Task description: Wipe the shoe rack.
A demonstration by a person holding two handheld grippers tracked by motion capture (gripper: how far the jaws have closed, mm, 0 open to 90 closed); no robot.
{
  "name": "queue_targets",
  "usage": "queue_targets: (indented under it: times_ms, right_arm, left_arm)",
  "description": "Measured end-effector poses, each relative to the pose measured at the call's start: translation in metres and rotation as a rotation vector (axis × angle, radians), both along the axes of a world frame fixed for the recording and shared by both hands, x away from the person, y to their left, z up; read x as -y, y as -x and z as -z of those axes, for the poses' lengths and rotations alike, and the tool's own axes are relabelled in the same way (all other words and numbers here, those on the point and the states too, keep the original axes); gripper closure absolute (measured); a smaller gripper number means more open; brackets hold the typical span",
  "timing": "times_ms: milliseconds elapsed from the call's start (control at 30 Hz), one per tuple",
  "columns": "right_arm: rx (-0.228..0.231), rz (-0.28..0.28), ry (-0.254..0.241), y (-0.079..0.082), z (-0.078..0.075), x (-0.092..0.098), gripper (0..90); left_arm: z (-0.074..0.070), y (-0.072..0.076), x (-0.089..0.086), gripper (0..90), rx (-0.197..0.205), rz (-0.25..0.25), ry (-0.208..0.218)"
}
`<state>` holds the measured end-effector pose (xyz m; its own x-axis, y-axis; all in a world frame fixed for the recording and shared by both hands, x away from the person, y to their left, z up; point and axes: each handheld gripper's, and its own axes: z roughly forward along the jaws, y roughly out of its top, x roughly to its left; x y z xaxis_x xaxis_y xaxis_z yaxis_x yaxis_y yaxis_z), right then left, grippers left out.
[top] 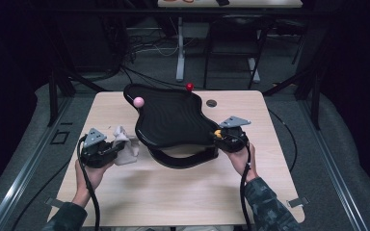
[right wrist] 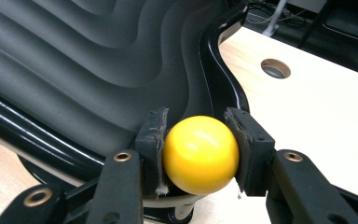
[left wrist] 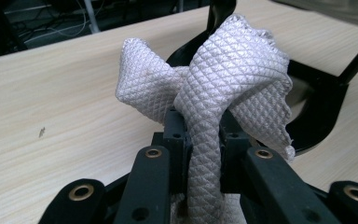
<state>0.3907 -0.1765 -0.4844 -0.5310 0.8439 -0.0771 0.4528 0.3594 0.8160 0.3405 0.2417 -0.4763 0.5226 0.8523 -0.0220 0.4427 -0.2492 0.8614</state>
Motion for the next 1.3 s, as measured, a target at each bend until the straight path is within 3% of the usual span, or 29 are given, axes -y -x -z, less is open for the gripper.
queue_targets:
  times_ms: [167, 400, 433, 533, 633, 800, 867, 1067, 1300]
  right_arm:
    - [0.002, 0.024, 0.001, 0.0, 0.0, -0.002, 59.7]
    - [-0.002, 0.032, 0.002, 0.0, 0.0, -0.002, 59.7]
    - [-0.002, 0.032, 0.002, 0.0, 0.0, -0.002, 59.7]
    - [-0.002, 0.033, 0.003, 0.0, 0.0, -0.003, 59.8]
    - [-0.003, 0.032, 0.004, 0.0, 0.0, -0.003, 59.8]
    - [-0.002, 0.026, 0.006, 0.0, 0.0, -0.002, 59.8]
    - [0.001, 0.023, 0.009, -0.001, 0.0, -0.002, 59.9]
    - [0.001, 0.012, 0.004, -0.001, 0.001, -0.001, 59.9]
    - [0.001, 0.014, 0.004, -0.001, 0.001, -0.001, 59.9]
  left_arm:
    - [-0.021, 0.011, 0.003, 77.4, 0.023, 0.009, -0.002]
    - [-0.06, 0.03, 0.014, 77.7, 0.056, 0.037, -0.045]
    - [-0.06, 0.03, 0.014, 77.8, 0.056, 0.037, -0.045]
    - [-0.081, 0.037, 0.025, 77.8, 0.073, 0.072, -0.075]
    - [-0.089, 0.034, 0.034, 77.8, 0.077, 0.094, -0.108]
    - [-0.091, 0.016, 0.049, 77.8, 0.044, 0.125, -0.169]
    - [-0.092, 0.01, 0.05, 77.9, 0.042, 0.114, -0.181]
    - [-0.088, -0.012, 0.047, 78.0, 0.011, 0.089, -0.173]
    - [-0.079, -0.027, 0.047, 78.2, -0.005, 0.069, -0.163]
